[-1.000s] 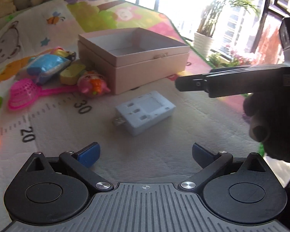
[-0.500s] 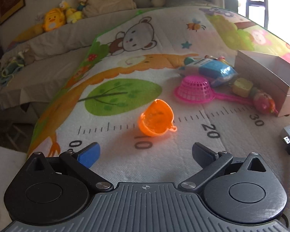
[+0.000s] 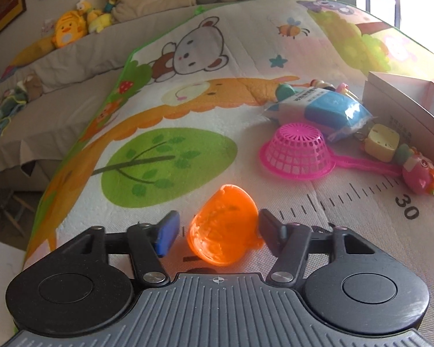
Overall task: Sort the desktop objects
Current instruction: 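Drop the power bank into the pink box while the left gripper drops the orange cup in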
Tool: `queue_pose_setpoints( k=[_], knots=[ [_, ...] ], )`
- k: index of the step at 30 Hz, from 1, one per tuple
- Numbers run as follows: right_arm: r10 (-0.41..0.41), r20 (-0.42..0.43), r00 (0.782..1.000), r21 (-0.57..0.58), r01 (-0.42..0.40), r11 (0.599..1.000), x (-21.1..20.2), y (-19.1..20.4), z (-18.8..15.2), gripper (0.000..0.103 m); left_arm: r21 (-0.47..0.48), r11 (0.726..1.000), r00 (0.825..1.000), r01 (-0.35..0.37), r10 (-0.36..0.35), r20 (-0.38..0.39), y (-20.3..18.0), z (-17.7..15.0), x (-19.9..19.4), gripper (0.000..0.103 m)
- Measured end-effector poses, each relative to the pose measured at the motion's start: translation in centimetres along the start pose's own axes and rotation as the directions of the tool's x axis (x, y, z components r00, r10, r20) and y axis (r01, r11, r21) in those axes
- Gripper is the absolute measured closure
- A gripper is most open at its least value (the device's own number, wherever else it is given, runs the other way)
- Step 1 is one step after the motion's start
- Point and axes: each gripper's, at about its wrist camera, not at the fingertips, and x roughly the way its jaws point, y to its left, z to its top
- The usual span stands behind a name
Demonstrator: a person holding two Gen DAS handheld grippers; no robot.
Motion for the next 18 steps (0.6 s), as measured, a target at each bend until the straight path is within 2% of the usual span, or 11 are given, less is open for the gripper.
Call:
queue_pose_setpoints(
  k=[1,2,5,9,11,15,16,18],
  knots=[
    [0.001,0.007,1.0,-0.004,-0.001,1.0,-0.3,-0.2,0.0,0.024,0.008,1.0,1.0,-0.002,0.002,0.005,-0.1,-0.1,-0.2,0.043],
    [0.002,0.013,1.0,-0.007,-0.002,1.0,-0.5,-0.3,0.0,0.024,0.024,1.0,1.0,-0.008,0.008,0.008,-0.4,-0.3,-0.5,0.049],
    [0.01,0.041,0.999,-0.019,-0.009,1.0,-2.1,-1.2,-0.1,0.024,0.057,0.998,0.999,0.013,-0.014,0.031,-1.2,-0.7,-2.2,0.049],
    [0.009,0.114,0.993,-0.007,-0.008,1.0,-5.4,-3.2,0.4,0.024,0.097,0.987,0.986,0.126,-0.135,0.095,-3.5,0.1,-6.8,0.049],
    [-0.01,0.192,0.981,-0.018,0.014,1.0,-7.6,-4.3,1.6,0.024,0.107,0.971,0.966,0.212,-0.225,0.129,-5.0,1.7,-8.7,0.049],
    [-0.069,0.349,0.935,-0.053,0.093,0.994,-9.7,-6.0,5.4,0.024,0.16,0.908,0.892,0.388,-0.413,0.183,-10.3,6.6,-10.7,0.049],
    [-0.077,0.369,0.926,-0.058,0.106,0.993,-9.4,-6.3,6.5,0.024,0.173,0.896,0.88,0.409,-0.437,0.185,-11.8,7.8,-10.5,0.049],
    [-0.091,0.381,0.92,-0.061,0.123,0.991,-7.9,-6.9,8.5,0.024,0.193,0.887,0.868,0.421,-0.455,0.198,-14.7,10.2,-9.5,0.049]
  ],
)
